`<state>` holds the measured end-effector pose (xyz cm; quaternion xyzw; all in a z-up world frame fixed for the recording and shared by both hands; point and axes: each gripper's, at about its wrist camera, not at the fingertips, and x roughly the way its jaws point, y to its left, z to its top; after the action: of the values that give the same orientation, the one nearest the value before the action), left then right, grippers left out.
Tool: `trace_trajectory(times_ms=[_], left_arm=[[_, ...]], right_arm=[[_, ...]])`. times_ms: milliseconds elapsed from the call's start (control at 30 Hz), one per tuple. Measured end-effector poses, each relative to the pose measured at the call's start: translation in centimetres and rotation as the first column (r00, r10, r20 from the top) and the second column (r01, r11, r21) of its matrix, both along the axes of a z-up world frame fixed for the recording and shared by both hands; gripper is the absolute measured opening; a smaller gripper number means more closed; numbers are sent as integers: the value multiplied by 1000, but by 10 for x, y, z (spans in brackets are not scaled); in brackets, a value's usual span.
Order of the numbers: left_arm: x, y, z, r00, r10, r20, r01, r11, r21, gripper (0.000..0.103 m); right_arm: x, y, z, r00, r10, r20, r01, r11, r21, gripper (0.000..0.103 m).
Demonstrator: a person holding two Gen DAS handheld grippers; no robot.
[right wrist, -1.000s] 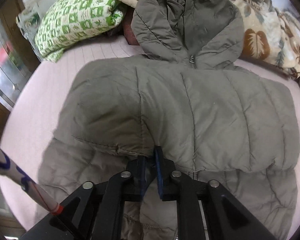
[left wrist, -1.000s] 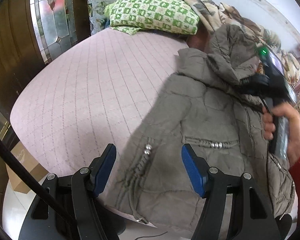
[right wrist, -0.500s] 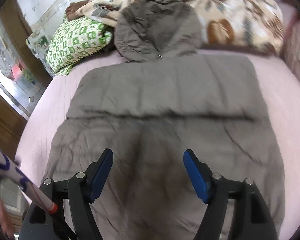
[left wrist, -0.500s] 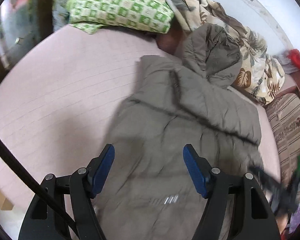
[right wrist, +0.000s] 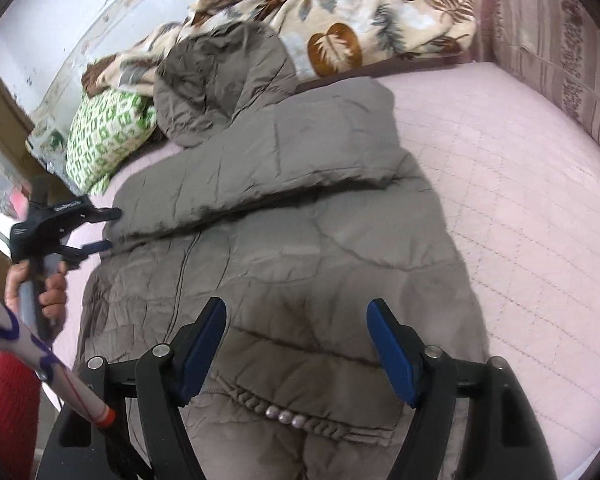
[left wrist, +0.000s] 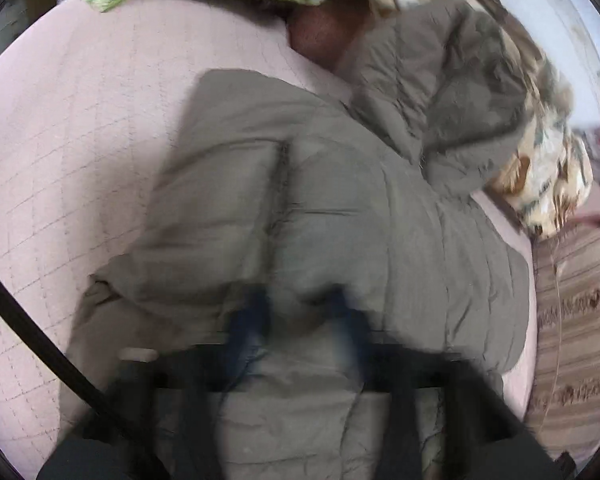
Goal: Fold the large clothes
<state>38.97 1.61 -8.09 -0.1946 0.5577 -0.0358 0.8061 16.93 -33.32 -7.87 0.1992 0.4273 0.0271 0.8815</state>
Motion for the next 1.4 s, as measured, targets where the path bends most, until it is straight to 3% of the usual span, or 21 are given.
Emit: trace_trajectory(times_ms=[100, 233, 367, 567, 700, 833, 1000, 1100, 1200, 1400], left_arm=[[-4, 0, 19, 998, -10, 56, 9, 1000, 28, 14], [-8, 28, 47, 989, 53, 135, -58, 998, 35, 13], [0, 37, 24, 996, 45, 78, -50, 996, 69, 13], [3, 35, -9, 996, 72, 44, -77, 992, 100, 24], [7, 38, -8, 994, 103, 32, -106, 990, 95, 38], [-8, 47, 7, 994, 102, 34, -105, 987, 123, 42], [-52, 50, 37, 993, 61, 105, -84, 970, 230, 43], [-88, 54, 51, 987, 34, 158, -80, 952, 295, 51], [-128, 58, 55, 983, 21, 184, -86, 931, 354, 53], [-194, 66, 46, 977, 78, 199, -147, 921, 362, 53]], right_arm=[[3, -5, -4, 1000, -13, 2, 13, 1000, -1, 77], [13, 1, -7, 1000, 5, -7, -5, 1000, -7, 77], [29, 11, 4, 999, 18, 34, -16, 998, -53, 77], [92, 17, 6, 999, -36, 41, 41, 990, -135, 76], [134, 13, -21, 996, -73, -54, 64, 985, -157, 76], [155, 3, -45, 986, -100, -132, 83, 988, -130, 76], [136, 3, -26, 990, -90, -111, 78, 991, -108, 76], [106, 6, -5, 995, -56, -79, 47, 993, -111, 76], [73, 10, 9, 998, -35, -56, 28, 991, -132, 76], [5, 16, 8, 997, -25, -77, 17, 994, -104, 76]])
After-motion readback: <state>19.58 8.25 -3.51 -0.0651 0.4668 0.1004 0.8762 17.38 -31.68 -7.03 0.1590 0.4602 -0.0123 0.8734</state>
